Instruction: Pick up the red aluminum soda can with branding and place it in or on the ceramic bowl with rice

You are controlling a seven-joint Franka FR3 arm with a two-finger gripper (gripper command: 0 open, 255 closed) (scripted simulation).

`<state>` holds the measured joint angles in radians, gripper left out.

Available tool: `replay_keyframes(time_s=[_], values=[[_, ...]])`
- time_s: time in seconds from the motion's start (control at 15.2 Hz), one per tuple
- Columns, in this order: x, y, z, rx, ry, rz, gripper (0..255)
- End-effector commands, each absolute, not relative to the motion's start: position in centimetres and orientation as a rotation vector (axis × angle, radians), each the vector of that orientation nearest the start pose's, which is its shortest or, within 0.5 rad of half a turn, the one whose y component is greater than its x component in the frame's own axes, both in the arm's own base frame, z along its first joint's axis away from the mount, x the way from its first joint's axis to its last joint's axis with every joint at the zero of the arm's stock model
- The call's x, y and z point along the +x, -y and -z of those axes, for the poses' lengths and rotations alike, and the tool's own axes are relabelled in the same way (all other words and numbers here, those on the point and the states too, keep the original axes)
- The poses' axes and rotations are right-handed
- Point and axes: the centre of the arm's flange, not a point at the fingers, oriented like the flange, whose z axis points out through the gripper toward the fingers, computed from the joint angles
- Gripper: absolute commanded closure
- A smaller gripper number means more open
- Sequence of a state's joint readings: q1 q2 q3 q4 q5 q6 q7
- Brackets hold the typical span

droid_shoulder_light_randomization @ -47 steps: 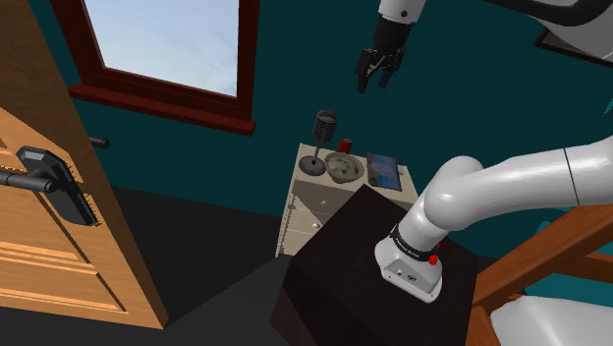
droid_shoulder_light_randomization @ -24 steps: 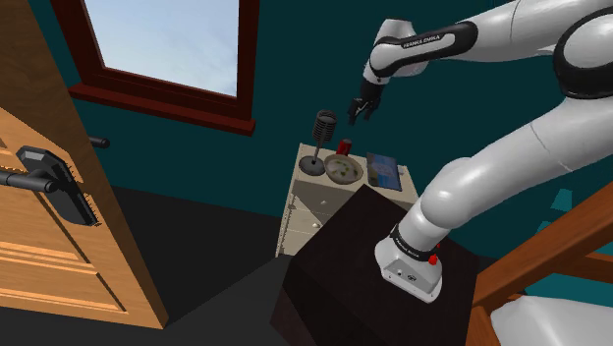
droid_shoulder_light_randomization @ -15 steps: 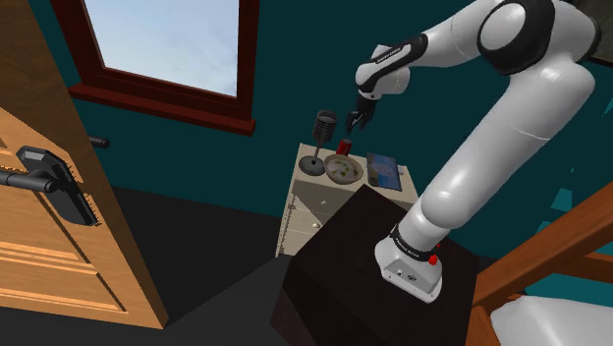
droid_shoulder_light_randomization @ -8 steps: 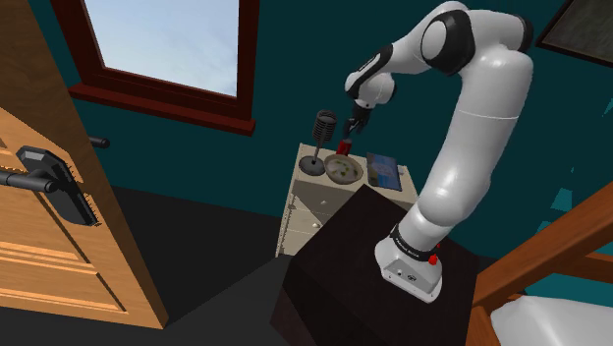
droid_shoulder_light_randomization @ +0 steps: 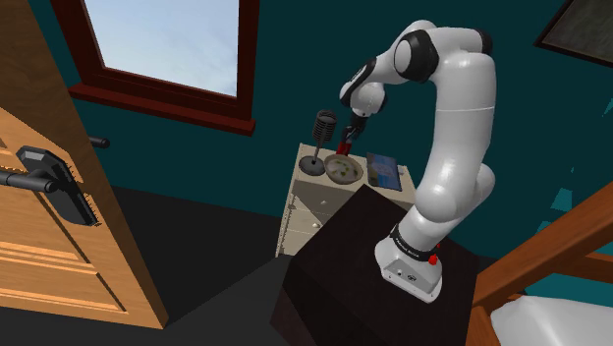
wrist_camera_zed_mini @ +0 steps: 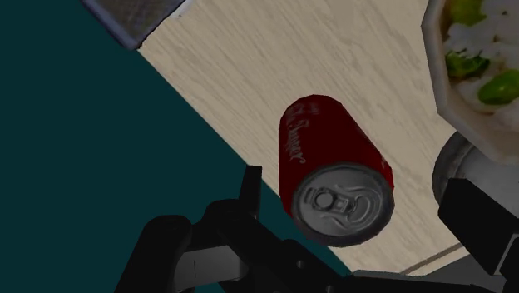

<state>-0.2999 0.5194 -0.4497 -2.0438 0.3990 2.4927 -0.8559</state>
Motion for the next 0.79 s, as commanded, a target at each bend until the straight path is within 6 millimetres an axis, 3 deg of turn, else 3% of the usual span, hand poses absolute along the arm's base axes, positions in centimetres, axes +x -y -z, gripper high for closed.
replay_keyframes(time_s=[0.0, 0.2, 0.73], values=[[43.6, 40.6, -19.4, -3.122, -0.253, 0.034, 0], [43.7, 40.5, -17.5, -3.122, -0.253, 0.034, 0], [43.7, 40.5, -17.5, -3.122, -0.253, 0.034, 0]])
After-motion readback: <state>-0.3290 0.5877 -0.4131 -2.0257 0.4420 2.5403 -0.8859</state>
